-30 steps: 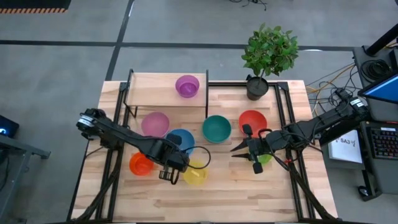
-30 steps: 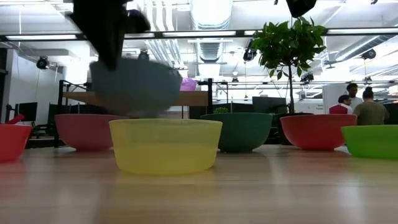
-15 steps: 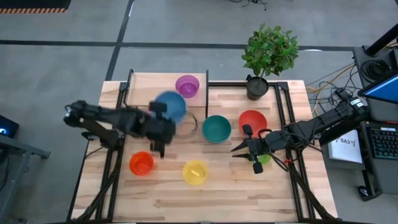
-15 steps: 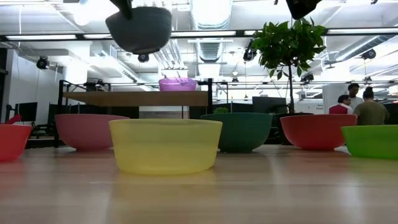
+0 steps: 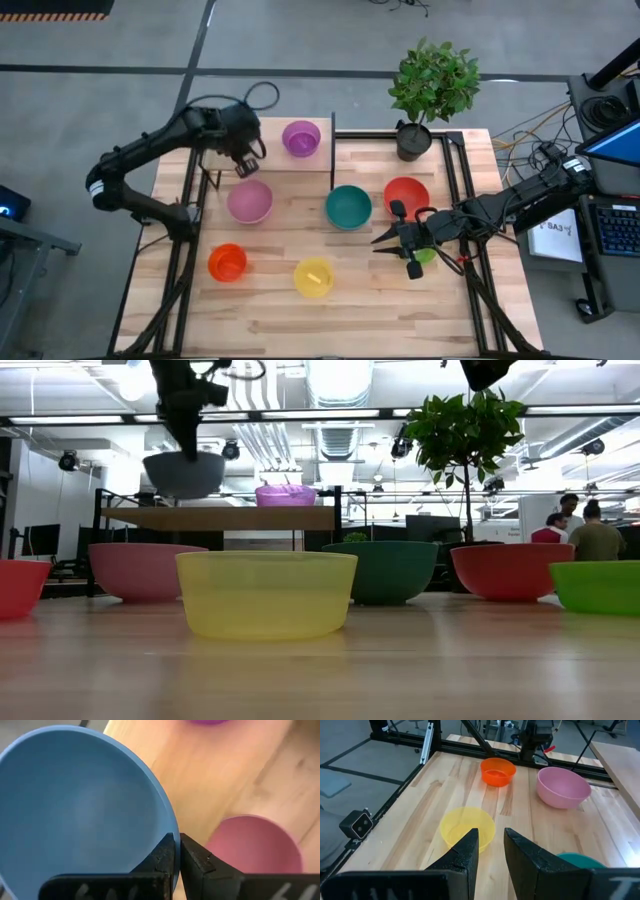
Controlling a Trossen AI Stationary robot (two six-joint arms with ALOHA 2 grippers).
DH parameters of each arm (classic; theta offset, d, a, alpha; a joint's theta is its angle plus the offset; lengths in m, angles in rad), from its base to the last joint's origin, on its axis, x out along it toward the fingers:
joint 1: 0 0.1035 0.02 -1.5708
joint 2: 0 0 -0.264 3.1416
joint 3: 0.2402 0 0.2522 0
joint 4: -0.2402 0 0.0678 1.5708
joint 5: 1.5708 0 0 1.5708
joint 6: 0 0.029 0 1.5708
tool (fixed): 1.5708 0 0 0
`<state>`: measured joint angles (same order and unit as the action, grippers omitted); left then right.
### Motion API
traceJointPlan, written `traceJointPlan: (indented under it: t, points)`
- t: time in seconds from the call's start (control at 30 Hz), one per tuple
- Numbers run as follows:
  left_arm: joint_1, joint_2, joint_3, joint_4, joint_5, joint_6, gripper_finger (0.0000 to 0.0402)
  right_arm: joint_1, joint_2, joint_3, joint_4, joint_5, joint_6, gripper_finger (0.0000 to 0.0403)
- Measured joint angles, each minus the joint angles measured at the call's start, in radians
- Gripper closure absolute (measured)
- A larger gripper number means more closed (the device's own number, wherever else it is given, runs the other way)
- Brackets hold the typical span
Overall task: Place and stack bowls onto a shelf
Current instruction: Put the blue bowl on the shelf, then stack the yellow bowl on the purple bowl on the shelf
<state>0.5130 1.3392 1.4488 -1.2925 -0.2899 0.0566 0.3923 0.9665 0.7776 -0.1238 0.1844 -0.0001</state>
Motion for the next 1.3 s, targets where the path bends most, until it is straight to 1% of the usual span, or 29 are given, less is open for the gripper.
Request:
traceJointPlan:
  t: [0.07, 0.17, 0.4, 0.77, 0.9, 1.07, 1.2, 1.3]
  points:
    - [0.031, 0.0, -0.019, 0.021, 0.025, 0.024, 0.0401, 0.0, 0.0, 0.0, 0.0, 0.0, 0.0, 0.0321]
    - [0.041, -0.001, -0.038, 0.054, 0.046, 0.047, 0.0401, 0.0, 0.0, 0.0, 0.0, 0.0, 0.0, 0.0321]
    - [0.041, -0.001, -0.071, 0.062, 0.046, 0.059, 0.04, 0.0, 0.0, 0.0, 0.0, 0.0, 0.0, 0.0321]
    - [0.04, -0.001, -0.077, 0.069, 0.043, 0.062, 0.0368, 0.0, 0.0, 0.0, 0.001, 0.0, 0.0, 0.0321]
    - [0.04, -0.001, -0.069, 0.071, 0.042, 0.076, 0.0349, 0.0, 0.0, 0.0, 0.001, 0.002, 0.012, 0.0321]
    - [0.04, -0.002, -0.047, 0.072, 0.042, 0.089, 0.0311, 0.0, 0.0, 0.0, 0.001, 0.007, 0.041, 0.0321]
    - [0.04, -0.011, -0.019, 0.074, 0.042, 0.054, 0.0285, 0.0, 0.0, 0.0, 0.001, 0.067, 0.082, 0.0321]
    - [0.035, -0.028, -0.007, 0.082, 0.044, -0.012, 0.0279, 0.0, 0.002, 0.0, 0.001, 0.106, 0.12, 0.0321]
